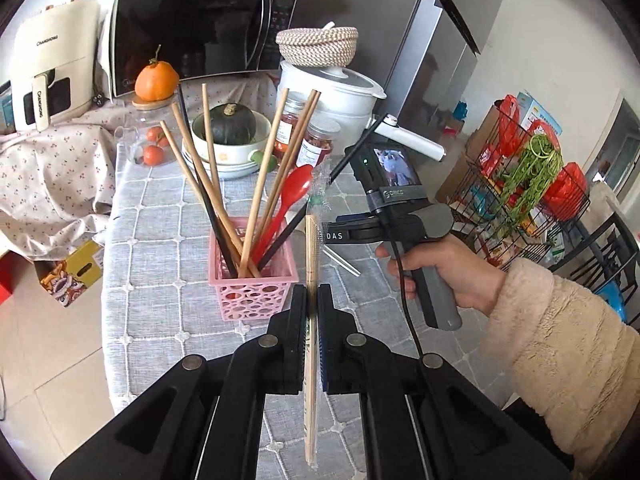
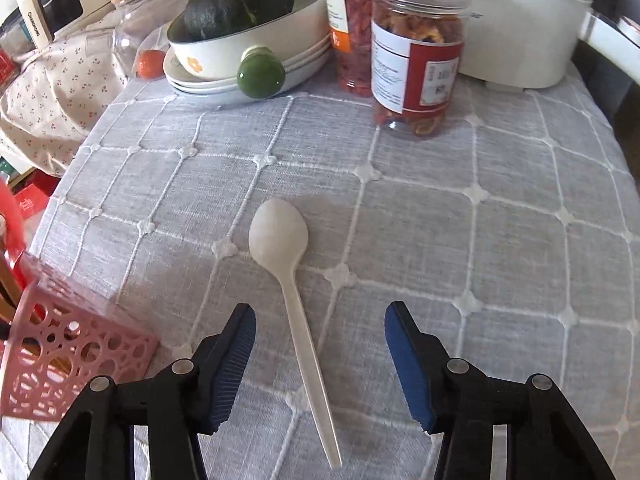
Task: Organize utensils
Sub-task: 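Carry the labelled chopstick toward the basket with the left tool while the right tool grasps the white spoon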
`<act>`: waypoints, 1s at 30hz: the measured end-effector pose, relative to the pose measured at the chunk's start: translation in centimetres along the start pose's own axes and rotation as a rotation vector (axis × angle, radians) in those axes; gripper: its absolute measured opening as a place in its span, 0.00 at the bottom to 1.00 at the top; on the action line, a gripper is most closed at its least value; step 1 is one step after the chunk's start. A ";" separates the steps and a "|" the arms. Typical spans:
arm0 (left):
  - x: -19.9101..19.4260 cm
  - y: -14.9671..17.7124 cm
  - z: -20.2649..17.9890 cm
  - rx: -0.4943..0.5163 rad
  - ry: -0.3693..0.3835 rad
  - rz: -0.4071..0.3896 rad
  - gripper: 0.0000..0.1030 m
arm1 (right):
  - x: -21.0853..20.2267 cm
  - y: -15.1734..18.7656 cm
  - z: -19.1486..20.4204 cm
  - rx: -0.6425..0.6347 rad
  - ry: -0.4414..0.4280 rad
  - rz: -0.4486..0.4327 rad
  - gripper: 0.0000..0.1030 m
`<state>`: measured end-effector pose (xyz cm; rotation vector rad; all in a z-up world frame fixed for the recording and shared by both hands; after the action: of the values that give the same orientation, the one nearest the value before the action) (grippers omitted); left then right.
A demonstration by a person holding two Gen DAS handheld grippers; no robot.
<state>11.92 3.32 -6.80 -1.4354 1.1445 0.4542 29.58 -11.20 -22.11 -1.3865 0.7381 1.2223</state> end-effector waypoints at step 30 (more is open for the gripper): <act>-6.3 -5.4 2.9 -0.168 -0.079 -0.487 0.04 | -8.9 0.2 -1.8 0.089 0.018 -0.266 0.35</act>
<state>14.60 7.39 0.47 -1.7613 0.6710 0.2617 27.36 -14.70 -14.02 -1.3748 0.5912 0.9594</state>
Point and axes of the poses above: each gripper's, at about its wrist camera, not at the fingertips, and x roughly the way its jaws point, z to its left, y to its underside, the point moved 8 cm from there along x, roughly the way its jaws point, and after that the axes turned 9 degrees about z, right-handed, at the moved point
